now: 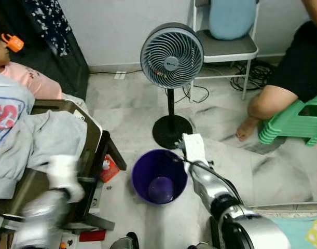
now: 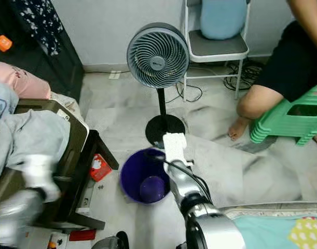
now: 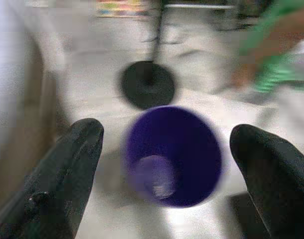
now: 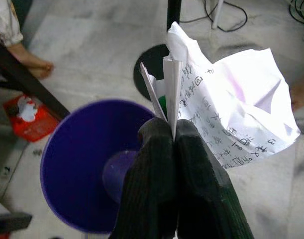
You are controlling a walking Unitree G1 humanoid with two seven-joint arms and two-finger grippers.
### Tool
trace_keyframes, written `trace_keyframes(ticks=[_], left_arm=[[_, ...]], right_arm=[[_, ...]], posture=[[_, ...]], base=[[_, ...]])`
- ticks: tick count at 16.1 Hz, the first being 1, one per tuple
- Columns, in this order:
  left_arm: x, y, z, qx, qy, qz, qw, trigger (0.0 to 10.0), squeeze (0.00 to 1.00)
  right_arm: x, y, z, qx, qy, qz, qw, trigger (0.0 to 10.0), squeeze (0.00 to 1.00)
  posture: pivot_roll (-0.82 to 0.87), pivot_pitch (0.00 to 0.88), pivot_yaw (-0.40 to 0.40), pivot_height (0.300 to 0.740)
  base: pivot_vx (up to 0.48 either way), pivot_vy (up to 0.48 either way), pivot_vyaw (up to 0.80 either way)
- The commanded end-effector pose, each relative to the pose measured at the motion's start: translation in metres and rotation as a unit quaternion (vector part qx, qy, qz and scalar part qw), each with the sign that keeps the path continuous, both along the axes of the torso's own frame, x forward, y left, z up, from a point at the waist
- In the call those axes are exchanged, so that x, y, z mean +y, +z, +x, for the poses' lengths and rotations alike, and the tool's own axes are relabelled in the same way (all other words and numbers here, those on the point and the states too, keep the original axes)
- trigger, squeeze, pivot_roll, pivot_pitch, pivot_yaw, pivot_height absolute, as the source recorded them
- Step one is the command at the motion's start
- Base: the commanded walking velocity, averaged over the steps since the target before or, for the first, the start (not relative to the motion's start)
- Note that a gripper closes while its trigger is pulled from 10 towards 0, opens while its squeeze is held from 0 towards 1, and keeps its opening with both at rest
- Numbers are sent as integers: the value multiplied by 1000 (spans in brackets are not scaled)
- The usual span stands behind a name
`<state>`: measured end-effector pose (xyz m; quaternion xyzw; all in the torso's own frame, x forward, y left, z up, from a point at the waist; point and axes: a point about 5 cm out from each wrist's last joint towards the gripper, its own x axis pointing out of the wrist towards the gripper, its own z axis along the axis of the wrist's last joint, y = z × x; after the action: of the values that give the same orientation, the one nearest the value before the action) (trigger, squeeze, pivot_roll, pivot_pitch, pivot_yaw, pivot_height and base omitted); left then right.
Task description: Clean up the room
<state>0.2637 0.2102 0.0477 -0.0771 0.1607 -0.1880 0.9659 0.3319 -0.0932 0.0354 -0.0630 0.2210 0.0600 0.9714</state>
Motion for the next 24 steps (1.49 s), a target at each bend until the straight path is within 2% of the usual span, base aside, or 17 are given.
trace_keyframes(ticks=[1,3,5,6,9,12,14,17,20,24], left_arm=[[-13,6,0,-3,-25,-11,1000,10000,0],[-44,24,0,-40,-68,-35,996,10000,0],[-68,47,0,-86,-80,-66,991,10000,0],[-73,54,0,-100,-81,-70,989,10000,0],[-70,54,8,-103,-56,-56,992,10000,0],[-65,56,7,-97,-46,-50,993,10000,0],[-61,59,6,-101,-38,-50,993,10000,0],[-55,72,1,-111,-29,-56,992,10000,0],[-64,85,-9,-112,-46,-65,991,10000,0],[-62,82,-21,-88,-49,-59,993,10000,0]], right_arm=[[2,-6,-5,13,8,9,1000,10000,0],[2,-11,-10,14,21,-2,1000,10000,0],[1,-12,-11,16,20,-5,1000,10000,0],[0,-11,-10,16,18,-4,1000,10000,0],[0,-7,-6,10,19,-4,1000,10000,0],[2,-1,-1,1,23,-3,1000,10000,0],[-2,4,3,-9,11,1,1000,10000,0],[-7,17,13,-36,-5,20,999,10000,0],[-3,15,12,-24,2,13,1000,10000,0],[4,13,11,-14,12,7,1000,10000,0]], posture=[[25,123,80,740],[4,106,73,740],[-9,96,65,740],[-17,92,61,740],[-21,88,53,740],[-12,92,45,740],[0,106,49,740],[10,151,70,740],[40,238,65,740],[75,298,83,740]], base=[[0,0,0],[0,0,0],[0,0,0],[0,0,0],[0,0,0],[0,0,0],[0,0,0],[0,0,0],[0,0,0],[0,0,0]])
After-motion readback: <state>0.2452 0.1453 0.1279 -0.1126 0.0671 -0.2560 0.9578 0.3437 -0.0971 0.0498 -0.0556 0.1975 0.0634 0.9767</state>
